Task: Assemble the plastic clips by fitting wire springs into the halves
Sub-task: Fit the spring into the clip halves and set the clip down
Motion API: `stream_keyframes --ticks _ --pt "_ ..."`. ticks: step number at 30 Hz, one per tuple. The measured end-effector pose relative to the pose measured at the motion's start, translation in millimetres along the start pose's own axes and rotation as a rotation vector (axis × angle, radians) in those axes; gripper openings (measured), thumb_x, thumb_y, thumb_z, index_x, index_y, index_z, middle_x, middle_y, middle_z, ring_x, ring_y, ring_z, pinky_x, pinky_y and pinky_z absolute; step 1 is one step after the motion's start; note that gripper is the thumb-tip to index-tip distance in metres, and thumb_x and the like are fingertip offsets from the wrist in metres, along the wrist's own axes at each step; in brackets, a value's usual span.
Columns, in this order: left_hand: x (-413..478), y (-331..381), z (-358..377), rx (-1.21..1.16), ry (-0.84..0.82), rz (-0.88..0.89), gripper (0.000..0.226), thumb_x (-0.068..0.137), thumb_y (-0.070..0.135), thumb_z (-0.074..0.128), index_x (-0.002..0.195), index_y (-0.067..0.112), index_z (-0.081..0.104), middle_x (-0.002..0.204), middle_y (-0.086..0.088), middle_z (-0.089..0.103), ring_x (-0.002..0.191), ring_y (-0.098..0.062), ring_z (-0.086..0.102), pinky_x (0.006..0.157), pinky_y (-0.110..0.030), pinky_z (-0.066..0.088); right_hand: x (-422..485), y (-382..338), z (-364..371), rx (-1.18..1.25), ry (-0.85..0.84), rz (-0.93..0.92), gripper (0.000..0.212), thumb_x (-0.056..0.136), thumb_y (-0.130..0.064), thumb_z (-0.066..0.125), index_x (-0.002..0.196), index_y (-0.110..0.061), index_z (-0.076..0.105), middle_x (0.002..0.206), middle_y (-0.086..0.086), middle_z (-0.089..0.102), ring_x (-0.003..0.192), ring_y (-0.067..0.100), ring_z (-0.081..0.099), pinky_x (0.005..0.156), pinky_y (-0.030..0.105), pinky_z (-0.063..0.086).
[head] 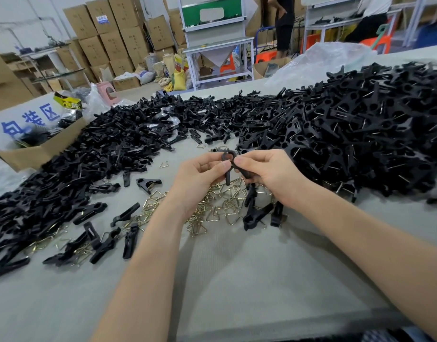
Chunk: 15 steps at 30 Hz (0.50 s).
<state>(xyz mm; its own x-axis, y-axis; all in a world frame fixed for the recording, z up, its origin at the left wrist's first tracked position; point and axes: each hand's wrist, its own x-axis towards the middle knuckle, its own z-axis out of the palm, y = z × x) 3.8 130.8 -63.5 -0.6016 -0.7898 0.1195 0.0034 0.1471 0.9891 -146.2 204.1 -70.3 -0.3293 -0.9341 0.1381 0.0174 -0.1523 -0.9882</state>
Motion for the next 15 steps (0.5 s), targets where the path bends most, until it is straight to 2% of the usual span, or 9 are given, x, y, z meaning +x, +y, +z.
stream_keyframes --ticks 3,6,10,13,15 --pt "-0.2 -1.1 0.1 0.008 0.008 0.004 0.015 0.088 0.013 0.066 0.097 0.024 0.071 0.086 0.004 0.075 0.076 -0.002 0.068 0.07 -0.014 0.051 -1.2 -1.0 -0.7 -0.105 0.028 -0.041 0.004 0.083 -0.015 0.071 0.086 -0.014 0.074 0.063 -0.01 0.065 0.056 0.0 0.054 0.053 0.013 0.043" --pt "0.1 -1.7 -0.1 0.003 0.016 0.0 0.015 0.087 0.014 0.066 0.097 0.024 0.072 0.084 0.004 0.074 0.073 0.0 0.066 0.07 -0.014 0.05 -2.2 -2.4 -1.3 -0.1 0.014 -0.034 0.004 0.084 -0.016 0.071 0.086 -0.015 0.075 0.065 -0.005 0.066 0.059 0.006 0.054 0.051 0.017 0.046" --pt "1.8 -2.2 -0.9 -0.012 0.038 -0.011 0.016 0.09 0.012 0.064 0.103 0.019 0.071 0.093 -0.002 0.074 0.082 -0.008 0.068 0.081 -0.025 0.052 -2.6 -5.5 -1.1 0.051 -0.062 0.033 0.013 0.088 -0.006 0.065 0.085 -0.015 0.074 0.073 -0.001 0.072 0.064 0.012 0.066 0.063 0.026 0.058" --pt "1.0 -0.9 -0.3 -0.011 0.05 -0.01 0.017 0.092 0.012 0.061 0.105 0.018 0.07 0.093 -0.001 0.073 0.082 -0.009 0.066 0.092 -0.033 0.051 -2.0 -6.0 1.1 0.072 -0.047 -0.002 0.017 0.087 0.002 0.062 0.089 -0.011 0.072 0.074 0.004 0.07 0.062 0.012 0.065 0.063 0.024 0.057" --pt "-0.3 0.6 0.8 -0.005 0.042 -0.001 0.019 0.094 0.01 0.057 0.105 0.019 0.07 0.088 0.002 0.072 0.074 -0.005 0.062 0.094 -0.035 0.05 -1.5 -5.4 0.8 0.015 -0.012 -0.027 0.017 0.087 0.002 0.062 0.1 -0.004 0.07 0.08 0.01 0.068 0.063 0.011 0.063 0.063 0.021 0.056"
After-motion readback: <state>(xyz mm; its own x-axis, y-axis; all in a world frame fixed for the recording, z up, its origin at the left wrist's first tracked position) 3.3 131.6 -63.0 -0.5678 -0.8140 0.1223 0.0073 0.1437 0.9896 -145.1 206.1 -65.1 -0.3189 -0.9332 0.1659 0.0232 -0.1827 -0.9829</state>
